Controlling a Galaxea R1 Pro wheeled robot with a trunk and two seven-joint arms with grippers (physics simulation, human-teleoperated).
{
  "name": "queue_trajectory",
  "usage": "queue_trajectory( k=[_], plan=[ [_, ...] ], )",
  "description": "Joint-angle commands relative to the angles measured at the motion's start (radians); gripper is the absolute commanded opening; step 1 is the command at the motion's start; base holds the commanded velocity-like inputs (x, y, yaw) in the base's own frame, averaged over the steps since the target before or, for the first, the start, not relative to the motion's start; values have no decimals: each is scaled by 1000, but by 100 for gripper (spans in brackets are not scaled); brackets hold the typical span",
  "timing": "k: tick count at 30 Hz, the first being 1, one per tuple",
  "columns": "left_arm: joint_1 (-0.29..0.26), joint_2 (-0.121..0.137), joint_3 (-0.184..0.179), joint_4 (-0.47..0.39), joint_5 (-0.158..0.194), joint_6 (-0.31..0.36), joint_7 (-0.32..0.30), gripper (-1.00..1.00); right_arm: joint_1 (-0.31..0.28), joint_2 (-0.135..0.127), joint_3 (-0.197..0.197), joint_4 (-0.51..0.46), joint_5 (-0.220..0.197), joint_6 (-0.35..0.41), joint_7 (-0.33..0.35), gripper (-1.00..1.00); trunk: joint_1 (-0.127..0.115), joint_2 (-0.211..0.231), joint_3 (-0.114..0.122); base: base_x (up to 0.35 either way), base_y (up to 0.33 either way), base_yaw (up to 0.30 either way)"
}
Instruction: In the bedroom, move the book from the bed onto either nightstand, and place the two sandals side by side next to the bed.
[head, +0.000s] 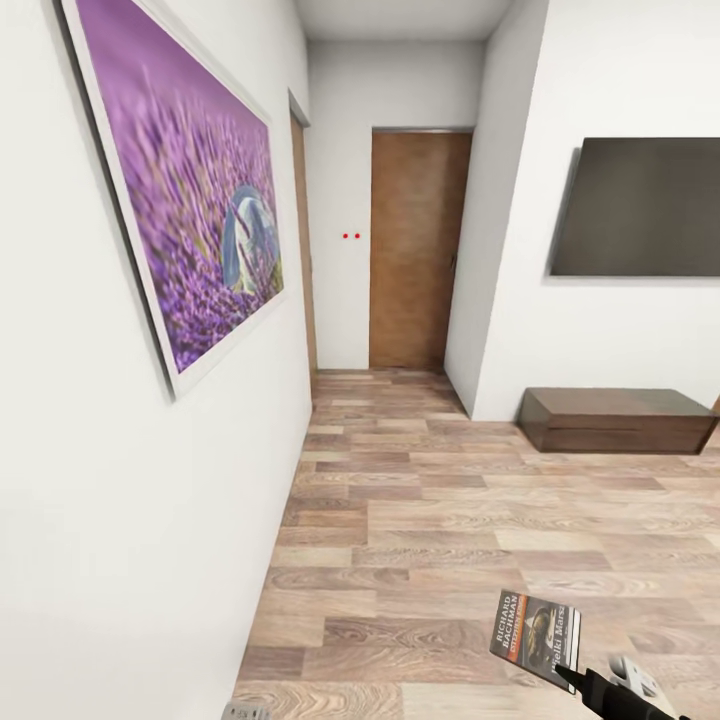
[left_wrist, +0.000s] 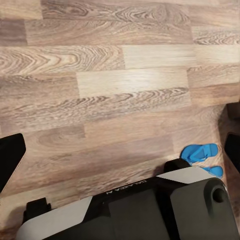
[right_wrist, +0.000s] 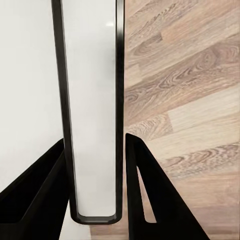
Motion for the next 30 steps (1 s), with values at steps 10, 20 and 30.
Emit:
queue_trajectory(
  k=[10,20,30],
  plan=[
    [-1,0,-9,1,7,-4,-3,100,-1,0,-3,0,-7,11,3,-100,1,-2,-2,256,0,0],
    [-1,0,-9,1,7,-4,-3,100,-1,0,-3,0,-7,11,3,-100,1,-2,-2,188,0,0],
    [-1,0,-9,1,7,-4,-3,100,-1,0,-3,0,-7,11,4,-100,1,-2,-2,105,0,-71]
  ],
)
